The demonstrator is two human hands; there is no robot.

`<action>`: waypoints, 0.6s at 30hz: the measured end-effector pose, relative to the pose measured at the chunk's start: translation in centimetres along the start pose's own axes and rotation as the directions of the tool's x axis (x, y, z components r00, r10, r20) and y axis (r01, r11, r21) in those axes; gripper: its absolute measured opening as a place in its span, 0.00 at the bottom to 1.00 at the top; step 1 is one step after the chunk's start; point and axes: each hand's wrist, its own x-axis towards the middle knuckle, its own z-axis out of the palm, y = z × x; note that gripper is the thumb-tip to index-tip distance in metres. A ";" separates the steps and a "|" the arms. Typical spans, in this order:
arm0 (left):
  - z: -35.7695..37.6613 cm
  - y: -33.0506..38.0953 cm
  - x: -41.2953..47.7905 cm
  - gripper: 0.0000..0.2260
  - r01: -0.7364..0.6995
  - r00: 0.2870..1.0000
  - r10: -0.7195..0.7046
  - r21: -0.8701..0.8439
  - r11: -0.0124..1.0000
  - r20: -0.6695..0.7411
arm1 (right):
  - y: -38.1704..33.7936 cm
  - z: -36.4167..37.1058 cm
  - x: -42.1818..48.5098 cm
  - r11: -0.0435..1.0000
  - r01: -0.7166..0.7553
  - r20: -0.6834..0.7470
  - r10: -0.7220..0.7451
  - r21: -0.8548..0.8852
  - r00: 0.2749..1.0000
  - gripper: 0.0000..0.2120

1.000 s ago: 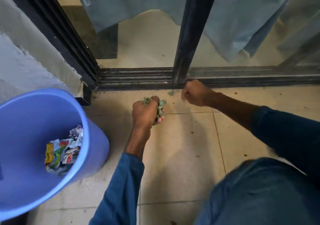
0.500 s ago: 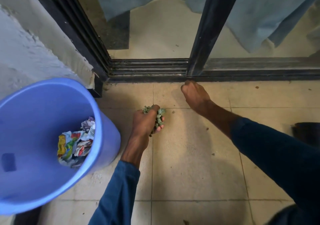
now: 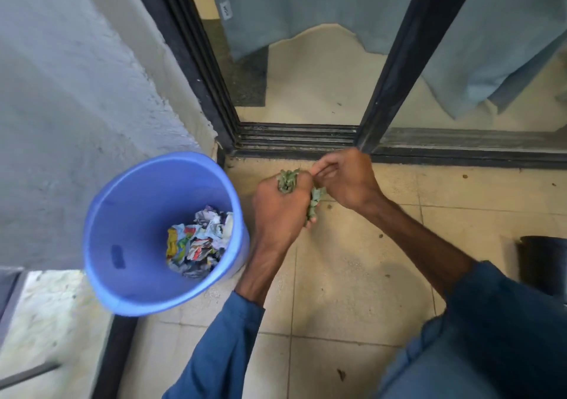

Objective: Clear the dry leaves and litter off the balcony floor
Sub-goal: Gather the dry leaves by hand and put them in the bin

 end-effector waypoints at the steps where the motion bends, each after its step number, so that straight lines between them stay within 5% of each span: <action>1: -0.7 1.0 -0.6 0.16 -0.074 0.997 0.075 0.014 0.997 -0.008 | -1.8 -0.5 -0.7 0.996 -0.013 -0.015 0.014 0.088 1.000 0.09; 5: -6.1 5.0 -2.3 0.18 -0.251 0.955 0.259 0.070 0.965 -0.145 | -9.2 -0.5 -3.1 0.931 -0.051 -0.026 0.065 0.362 0.998 0.12; 8: -11.5 6.3 -2.0 0.19 -0.281 0.915 0.315 0.162 0.946 -0.251 | -13.6 2.1 -3.9 0.905 0.027 0.029 -0.043 0.424 0.999 0.12; 13: -18.8 2.8 0.7 0.22 -0.105 0.908 0.244 0.379 0.919 -0.340 | -16.8 9.0 -4.0 0.959 0.183 0.140 -0.216 0.217 0.966 0.09; 18: -20.5 -1.0 1.7 0.25 0.132 0.969 -0.018 0.452 0.882 -0.248 | -16.2 13.5 -3.9 0.980 0.190 0.288 -0.167 -0.054 0.943 0.11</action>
